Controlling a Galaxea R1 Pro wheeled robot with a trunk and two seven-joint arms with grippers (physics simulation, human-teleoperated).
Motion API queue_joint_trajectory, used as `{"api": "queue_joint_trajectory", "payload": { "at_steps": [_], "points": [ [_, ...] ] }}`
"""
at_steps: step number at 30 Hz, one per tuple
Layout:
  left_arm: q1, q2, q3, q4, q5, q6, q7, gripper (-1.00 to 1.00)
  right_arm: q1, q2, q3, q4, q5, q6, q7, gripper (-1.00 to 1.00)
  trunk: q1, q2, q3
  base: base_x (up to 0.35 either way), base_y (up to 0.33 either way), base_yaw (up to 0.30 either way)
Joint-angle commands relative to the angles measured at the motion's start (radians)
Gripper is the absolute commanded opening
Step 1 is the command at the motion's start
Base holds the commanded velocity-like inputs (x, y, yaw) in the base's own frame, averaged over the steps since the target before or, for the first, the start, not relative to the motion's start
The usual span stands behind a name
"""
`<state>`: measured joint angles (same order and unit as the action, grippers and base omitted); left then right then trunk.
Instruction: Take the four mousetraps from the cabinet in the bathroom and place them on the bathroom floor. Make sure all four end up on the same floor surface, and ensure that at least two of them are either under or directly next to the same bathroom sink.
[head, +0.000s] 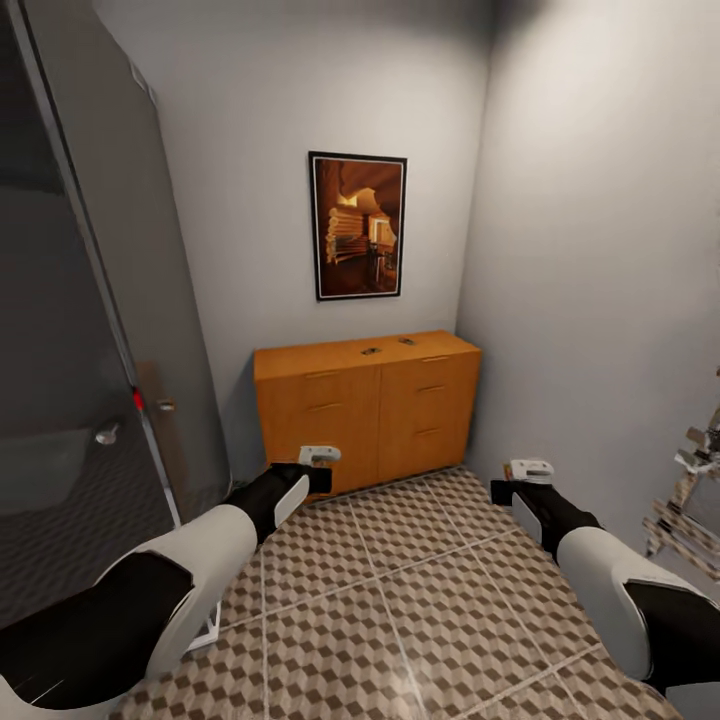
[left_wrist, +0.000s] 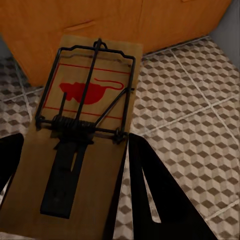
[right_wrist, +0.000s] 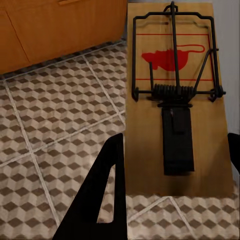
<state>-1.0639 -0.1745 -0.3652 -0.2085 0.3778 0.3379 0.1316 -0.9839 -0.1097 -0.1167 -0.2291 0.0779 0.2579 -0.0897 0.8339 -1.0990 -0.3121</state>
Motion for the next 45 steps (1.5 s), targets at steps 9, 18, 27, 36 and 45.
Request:
{"api": "queue_joint_trajectory", "payload": {
  "at_steps": [9,18,27,36,45],
  "points": [
    [0.001,0.000,-0.005,0.177,0.006,-0.097,-0.030,-1.00,0.017,-0.005,-0.008,0.177,0.008,-0.012,-0.001,-1.00,-0.001,-0.001,-0.001,-0.348,0.000,0.000],
    [0.040,0.000,-0.005,0.203,0.008,-0.114,-0.089,-1.00,0.042,-0.006,-0.008,0.258,0.009,-0.123,-0.007,-1.00,-0.001,-0.001,-0.001,-0.348,0.000,0.000],
    [0.079,0.013,-0.007,0.205,0.002,-0.117,-0.089,-1.00,0.074,-0.009,-0.009,0.261,0.007,-0.128,-0.001,-1.00,-0.001,-0.001,-0.001,-0.348,0.000,0.000],
    [0.084,0.050,-0.009,0.205,-0.003,-0.121,-0.101,-1.00,0.164,-0.011,-0.010,0.261,-0.010,-0.127,-0.009,-1.00,-0.001,-0.001,-0.001,-0.317,0.000,-0.042],
    [0.100,0.039,-0.013,0.204,-0.008,-0.131,-0.103,-1.00,0.284,-0.005,-0.011,0.261,-0.068,-0.141,-0.041,-1.00,-0.001,-0.001,0.003,-0.035,0.000,-0.253]
  ]
}}
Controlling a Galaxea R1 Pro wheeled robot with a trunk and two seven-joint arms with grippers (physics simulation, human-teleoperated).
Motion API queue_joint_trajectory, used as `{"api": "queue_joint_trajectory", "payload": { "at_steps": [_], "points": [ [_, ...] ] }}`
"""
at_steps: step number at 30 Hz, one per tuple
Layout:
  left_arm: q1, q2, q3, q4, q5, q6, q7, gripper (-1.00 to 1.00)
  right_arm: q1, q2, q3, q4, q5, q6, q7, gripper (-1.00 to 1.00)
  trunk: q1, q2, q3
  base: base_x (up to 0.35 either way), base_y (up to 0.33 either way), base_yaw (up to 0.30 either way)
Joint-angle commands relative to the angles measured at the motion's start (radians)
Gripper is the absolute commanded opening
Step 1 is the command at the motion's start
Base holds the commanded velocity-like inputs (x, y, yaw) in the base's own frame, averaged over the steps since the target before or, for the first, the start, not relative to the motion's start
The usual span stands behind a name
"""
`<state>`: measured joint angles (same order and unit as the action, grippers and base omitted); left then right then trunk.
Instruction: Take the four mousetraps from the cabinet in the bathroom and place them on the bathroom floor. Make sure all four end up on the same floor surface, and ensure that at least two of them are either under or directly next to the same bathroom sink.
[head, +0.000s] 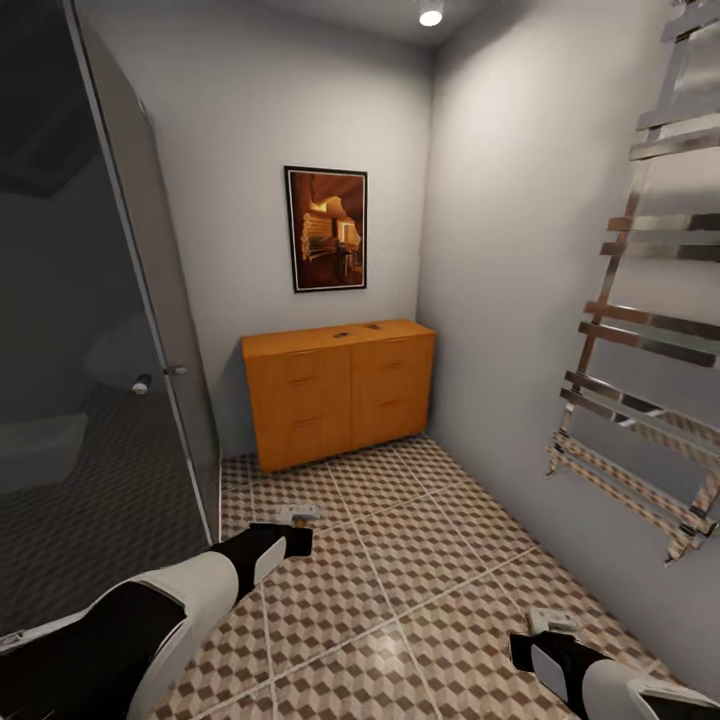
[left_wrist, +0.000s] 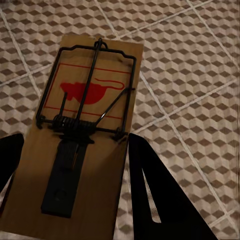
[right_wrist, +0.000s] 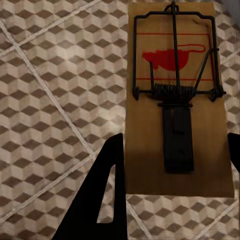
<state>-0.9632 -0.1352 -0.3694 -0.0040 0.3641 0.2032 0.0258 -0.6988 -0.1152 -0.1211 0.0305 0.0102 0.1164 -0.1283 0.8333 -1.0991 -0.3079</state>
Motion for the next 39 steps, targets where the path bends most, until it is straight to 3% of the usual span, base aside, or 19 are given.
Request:
{"api": "queue_joint_trajectory", "payload": {
  "at_steps": [1,10,15,17,19,35,39],
  "points": [
    [-0.001,-0.004,-0.008,-0.001,0.006,0.004,0.003,-1.00,0.009,-0.002,-0.006,0.002,-0.009,0.000,-0.003,-1.00,0.000,-0.001,-0.001,-0.002,0.000,-0.272],
    [0.014,-0.014,-0.009,-0.003,0.003,0.001,0.003,-1.00,0.092,-0.007,-0.007,0.002,-0.036,-0.004,-0.002,-1.00,0.000,-0.001,0.004,-0.001,0.000,-0.270],
    [0.016,-0.016,-0.009,-0.006,0.003,0.001,0.003,-1.00,0.130,-0.009,-0.008,0.002,-0.093,-0.021,-0.001,-1.00,0.000,-0.001,0.004,0.000,0.000,-0.082],
    [0.017,-0.016,-0.009,-0.006,0.002,0.001,0.003,-1.00,0.158,-0.008,-0.007,0.002,-0.129,-0.094,-0.003,-1.00,0.000,-0.001,0.004,0.000,0.000,-0.084],
    [0.017,-0.015,-0.009,-0.005,0.002,0.001,0.003,-1.00,0.185,-0.007,-0.006,0.002,-0.138,-0.139,-0.001,-1.00,0.000,-0.001,0.005,0.000,0.000,-0.209],
    [0.017,-0.015,-0.009,-0.005,0.002,0.000,0.003,-1.00,0.190,-0.010,-0.006,0.002,-0.144,-0.110,0.001,-1.00,0.000,-0.001,0.012,0.000,0.000,-0.281],
    [0.017,-0.034,-0.009,-0.002,0.002,0.016,0.002,-1.00,0.190,-0.011,-0.007,0.002,-0.146,-0.109,-0.002,-1.00,0.000,-0.001,0.013,0.000,0.000,-0.285]
  ]
}}
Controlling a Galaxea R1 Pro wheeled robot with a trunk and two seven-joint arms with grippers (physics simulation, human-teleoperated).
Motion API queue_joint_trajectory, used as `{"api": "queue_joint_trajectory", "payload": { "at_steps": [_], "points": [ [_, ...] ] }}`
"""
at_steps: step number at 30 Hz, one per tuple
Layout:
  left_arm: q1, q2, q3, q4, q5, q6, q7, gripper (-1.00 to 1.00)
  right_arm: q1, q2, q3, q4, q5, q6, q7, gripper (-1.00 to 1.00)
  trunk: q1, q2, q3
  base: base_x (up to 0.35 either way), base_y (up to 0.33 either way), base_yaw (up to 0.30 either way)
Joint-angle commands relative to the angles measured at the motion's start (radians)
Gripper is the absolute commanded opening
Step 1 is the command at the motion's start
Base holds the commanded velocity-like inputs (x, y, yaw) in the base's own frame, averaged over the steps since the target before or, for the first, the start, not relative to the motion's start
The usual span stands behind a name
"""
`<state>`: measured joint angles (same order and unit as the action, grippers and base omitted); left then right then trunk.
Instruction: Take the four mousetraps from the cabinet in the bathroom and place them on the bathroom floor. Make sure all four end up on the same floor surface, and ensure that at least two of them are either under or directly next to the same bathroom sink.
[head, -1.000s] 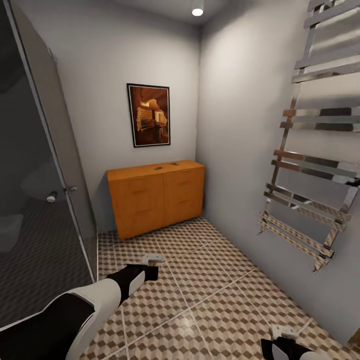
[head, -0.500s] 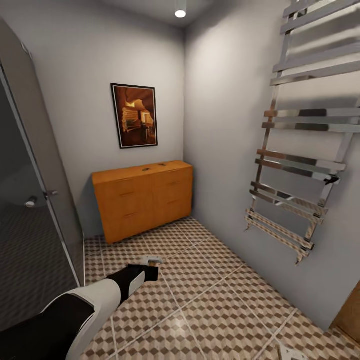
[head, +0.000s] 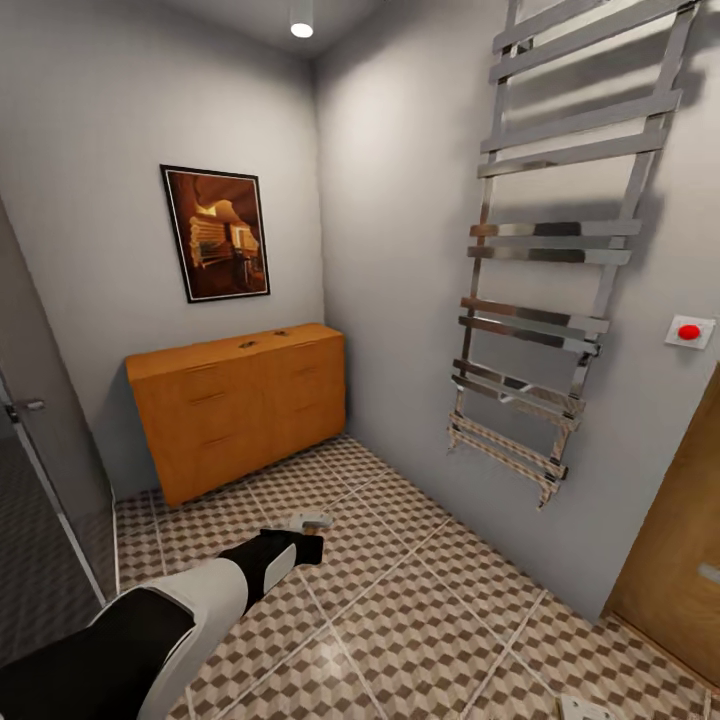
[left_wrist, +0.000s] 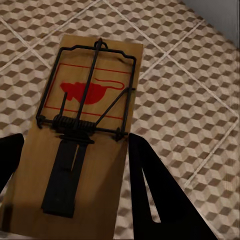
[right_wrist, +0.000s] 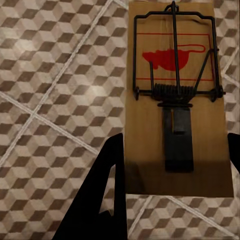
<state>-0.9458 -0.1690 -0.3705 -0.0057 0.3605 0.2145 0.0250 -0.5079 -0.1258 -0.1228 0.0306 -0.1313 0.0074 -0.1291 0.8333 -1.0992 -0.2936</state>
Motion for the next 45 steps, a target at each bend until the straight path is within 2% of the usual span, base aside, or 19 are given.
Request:
{"api": "queue_joint_trajectory", "payload": {
  "at_steps": [1,31,39,41,43,44,45],
  "points": [
    [-0.001,-0.001,-0.008,-0.001,0.006,0.006,0.003,-1.00,-0.001,0.000,-0.005,0.002,-0.005,-0.001,-0.001,-1.00,0.000,-0.001,-0.001,0.000,0.000,-0.285],
    [-0.001,0.000,-0.008,0.000,0.006,0.002,0.003,-1.00,-0.001,0.005,-0.005,0.002,-0.004,0.000,0.000,-1.00,0.000,-0.001,0.010,0.000,0.000,-0.286],
    [-0.001,0.000,-0.008,0.001,0.007,0.021,-0.001,-1.00,-0.001,0.007,-0.005,0.002,-0.004,0.000,0.000,-1.00,0.000,-0.001,0.013,0.000,0.000,-0.287],
    [0.003,0.000,-0.008,0.000,-0.012,0.043,-0.002,-1.00,-0.001,0.007,-0.005,0.002,-0.004,0.000,-0.001,-1.00,0.000,-0.001,0.013,0.000,0.000,-0.288],
    [0.015,0.000,-0.008,0.000,-0.054,0.054,-0.002,-1.00,-0.001,0.007,-0.005,0.002,-0.004,0.000,-0.001,-1.00,0.000,-0.001,0.014,0.000,0.000,-0.288],
    [0.025,0.000,-0.008,0.000,-0.092,0.058,-0.002,-1.00,-0.001,0.006,-0.005,0.002,-0.004,0.000,-0.001,-1.00,0.000,-0.001,0.014,0.000,0.000,-0.288],
    [0.030,0.000,-0.008,0.000,-0.112,0.059,-0.002,-1.00,-0.001,0.006,-0.005,0.002,-0.004,0.000,-0.001,-1.00,0.000,-0.001,0.015,0.000,0.000,-0.287]
  ]
}}
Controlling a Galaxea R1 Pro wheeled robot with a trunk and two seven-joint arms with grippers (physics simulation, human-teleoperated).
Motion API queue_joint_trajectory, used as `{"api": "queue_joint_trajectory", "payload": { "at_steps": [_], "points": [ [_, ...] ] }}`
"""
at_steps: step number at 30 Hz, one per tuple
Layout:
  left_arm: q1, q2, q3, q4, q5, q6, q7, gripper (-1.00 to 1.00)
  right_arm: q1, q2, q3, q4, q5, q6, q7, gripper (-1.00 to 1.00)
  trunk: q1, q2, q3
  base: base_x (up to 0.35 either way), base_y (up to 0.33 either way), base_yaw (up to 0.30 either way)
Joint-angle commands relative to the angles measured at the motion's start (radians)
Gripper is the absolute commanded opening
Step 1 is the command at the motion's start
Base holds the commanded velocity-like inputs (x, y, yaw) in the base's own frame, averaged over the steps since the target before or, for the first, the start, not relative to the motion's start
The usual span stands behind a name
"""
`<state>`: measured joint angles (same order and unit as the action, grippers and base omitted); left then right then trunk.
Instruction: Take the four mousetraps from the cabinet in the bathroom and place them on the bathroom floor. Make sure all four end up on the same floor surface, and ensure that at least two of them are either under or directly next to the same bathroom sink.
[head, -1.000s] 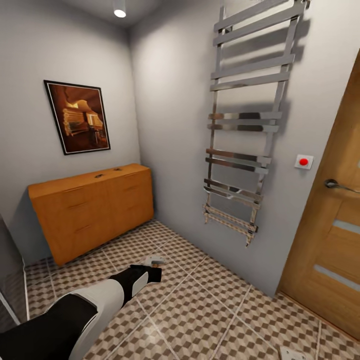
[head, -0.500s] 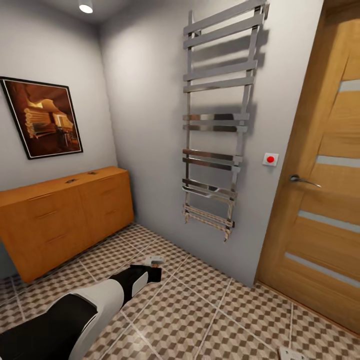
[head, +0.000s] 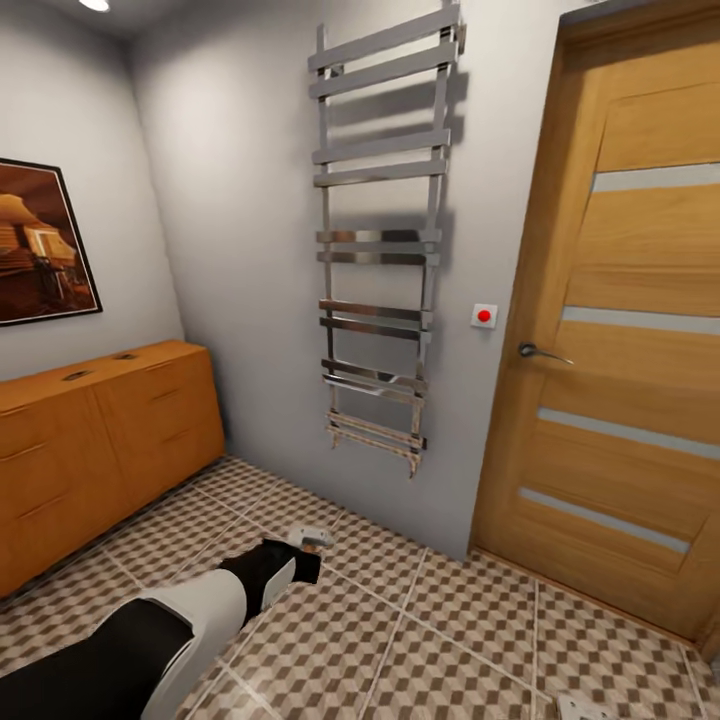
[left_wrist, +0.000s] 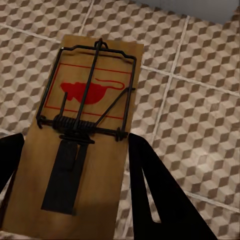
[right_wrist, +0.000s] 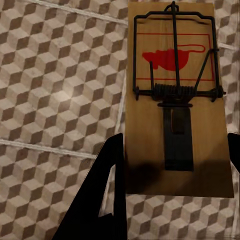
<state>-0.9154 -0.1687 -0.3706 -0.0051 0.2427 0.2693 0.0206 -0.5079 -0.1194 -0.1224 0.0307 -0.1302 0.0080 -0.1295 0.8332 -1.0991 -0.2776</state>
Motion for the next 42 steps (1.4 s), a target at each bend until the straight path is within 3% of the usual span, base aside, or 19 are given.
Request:
{"api": "queue_joint_trajectory", "payload": {
  "at_steps": [1,3,7,13,22,25,28,31,35,38,42],
  "points": [
    [0.009,0.000,-0.008,-0.001,-0.035,0.006,0.002,-1.00,-0.001,0.000,-0.005,0.002,-0.005,0.000,-0.001,-1.00,0.000,-0.001,-0.001,0.000,0.000,-0.288],
    [0.021,0.002,-0.008,0.000,-0.089,0.005,0.002,-1.00,-0.001,0.000,-0.005,0.002,-0.005,0.000,-0.001,-1.00,0.000,-0.001,0.000,0.000,0.000,-0.288],
    [0.036,0.009,-0.008,0.000,-0.145,0.003,0.001,-1.00,-0.001,0.000,-0.005,0.002,-0.005,0.000,-0.001,-1.00,0.000,-0.001,0.001,0.000,0.000,-0.288],
    [0.042,0.015,-0.008,0.000,-0.164,-0.001,0.001,-1.00,-0.001,0.000,-0.005,0.002,-0.006,0.000,-0.001,-1.00,0.000,-0.001,0.003,0.000,0.000,-0.288],
    [0.043,0.012,-0.004,-0.006,-0.161,-0.006,-0.004,-1.00,-0.005,-0.001,-0.005,0.002,-0.006,-0.003,-0.004,-1.00,0.000,-0.001,0.007,0.000,0.000,-0.288],
    [0.048,0.011,0.000,-0.002,-0.141,-0.006,-0.026,-1.00,-0.006,0.001,-0.005,0.002,-0.006,-0.006,-0.004,-1.00,0.000,-0.001,0.008,0.000,0.000,-0.288],
    [0.106,0.013,0.002,0.000,-0.091,-0.017,-0.062,-1.00,-0.007,0.005,-0.005,0.002,-0.006,-0.009,-0.004,-1.00,0.000,-0.001,0.009,0.000,0.000,-0.288],
    [0.223,0.013,0.005,-0.001,0.013,-0.085,-0.089,-1.00,-0.007,0.007,-0.005,0.002,-0.005,-0.012,-0.004,-1.00,0.000,-0.001,0.010,0.000,0.000,-0.288],
    [0.294,0.017,0.005,0.000,0.115,-0.148,-0.101,-1.00,-0.005,0.010,-0.004,0.002,-0.004,-0.014,-0.004,-1.00,0.000,-0.001,0.011,0.000,0.000,-0.288],
    [0.312,0.020,0.005,0.000,0.145,-0.165,-0.104,-1.00,-0.002,0.010,-0.004,0.002,-0.002,-0.017,-0.004,-1.00,0.000,-0.001,0.012,0.000,0.000,-0.288],
    [0.321,0.021,0.005,0.000,0.159,-0.174,-0.105,-1.00,0.014,0.010,-0.003,0.002,0.001,-0.019,-0.003,-1.00,0.000,-0.001,0.013,0.000,0.000,-0.288]
  ]
}}
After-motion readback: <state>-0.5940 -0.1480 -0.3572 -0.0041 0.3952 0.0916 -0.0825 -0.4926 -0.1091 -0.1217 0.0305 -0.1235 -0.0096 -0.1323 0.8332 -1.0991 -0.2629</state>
